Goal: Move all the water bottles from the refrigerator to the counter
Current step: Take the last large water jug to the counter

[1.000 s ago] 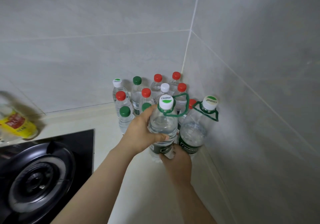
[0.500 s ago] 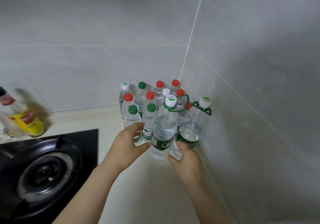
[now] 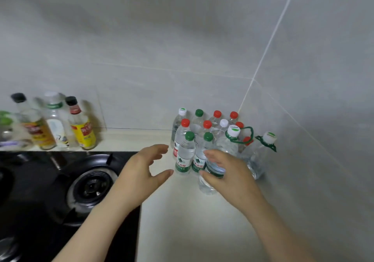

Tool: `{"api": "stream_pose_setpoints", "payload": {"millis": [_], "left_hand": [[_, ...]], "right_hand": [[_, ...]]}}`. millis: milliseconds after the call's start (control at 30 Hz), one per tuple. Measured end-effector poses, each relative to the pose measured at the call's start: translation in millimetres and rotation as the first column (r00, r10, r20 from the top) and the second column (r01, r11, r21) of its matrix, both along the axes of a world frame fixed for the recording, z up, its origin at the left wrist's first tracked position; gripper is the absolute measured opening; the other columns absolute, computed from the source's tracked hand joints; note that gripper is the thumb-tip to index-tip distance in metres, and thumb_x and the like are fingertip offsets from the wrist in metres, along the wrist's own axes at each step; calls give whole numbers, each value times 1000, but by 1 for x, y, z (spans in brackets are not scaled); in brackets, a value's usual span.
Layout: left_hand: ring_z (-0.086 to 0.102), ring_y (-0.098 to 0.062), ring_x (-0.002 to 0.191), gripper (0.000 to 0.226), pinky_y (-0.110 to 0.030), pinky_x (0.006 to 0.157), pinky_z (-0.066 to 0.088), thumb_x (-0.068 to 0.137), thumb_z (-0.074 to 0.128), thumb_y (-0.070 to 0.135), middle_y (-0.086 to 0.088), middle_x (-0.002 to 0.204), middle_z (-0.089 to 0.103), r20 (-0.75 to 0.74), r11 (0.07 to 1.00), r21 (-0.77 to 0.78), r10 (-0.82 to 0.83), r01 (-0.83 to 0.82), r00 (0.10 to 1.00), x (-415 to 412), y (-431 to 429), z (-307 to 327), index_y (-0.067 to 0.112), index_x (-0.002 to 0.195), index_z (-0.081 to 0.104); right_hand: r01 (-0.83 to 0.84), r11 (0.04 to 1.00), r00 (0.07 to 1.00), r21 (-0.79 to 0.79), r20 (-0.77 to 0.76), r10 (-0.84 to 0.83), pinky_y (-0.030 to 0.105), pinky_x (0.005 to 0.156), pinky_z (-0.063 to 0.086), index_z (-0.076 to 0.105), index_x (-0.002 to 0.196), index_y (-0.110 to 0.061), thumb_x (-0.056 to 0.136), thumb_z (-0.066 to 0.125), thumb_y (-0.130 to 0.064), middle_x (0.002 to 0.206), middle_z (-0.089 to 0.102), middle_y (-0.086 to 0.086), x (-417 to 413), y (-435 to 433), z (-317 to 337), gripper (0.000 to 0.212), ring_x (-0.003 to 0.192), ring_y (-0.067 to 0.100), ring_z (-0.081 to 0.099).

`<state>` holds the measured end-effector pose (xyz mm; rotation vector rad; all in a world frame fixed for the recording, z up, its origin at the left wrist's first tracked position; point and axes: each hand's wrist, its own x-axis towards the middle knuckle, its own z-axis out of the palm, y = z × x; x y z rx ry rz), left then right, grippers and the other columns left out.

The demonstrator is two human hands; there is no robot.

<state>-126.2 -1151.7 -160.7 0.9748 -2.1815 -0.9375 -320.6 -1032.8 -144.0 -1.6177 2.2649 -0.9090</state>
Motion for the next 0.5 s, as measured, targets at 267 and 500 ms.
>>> {"api": "stream_pose_setpoints", "payload": {"millis": [267, 500], "left_hand": [[54, 10, 107, 53, 1, 89, 36, 81, 75, 26, 18, 122, 60, 13, 969, -61, 240, -239, 971, 32, 16, 33, 28, 130, 55], [56, 7, 114, 54, -24, 101, 47, 80, 76, 28, 21, 120, 62, -12, 848, -79, 525, -524, 851, 68, 63, 46, 32, 130, 56]], "right_hand": [[-286, 955, 958, -74, -33, 284, 29, 99, 47, 58, 127, -34, 82, 73, -36, 121, 65, -16, 11, -45, 37, 48, 111, 1, 59], [-542, 835, 840, -99, -18, 543, 32, 98, 50, 59, 123, -38, 80, 71, -41, 118, 65, -17, 38, -73, 45, 45, 109, -1, 59]]}}
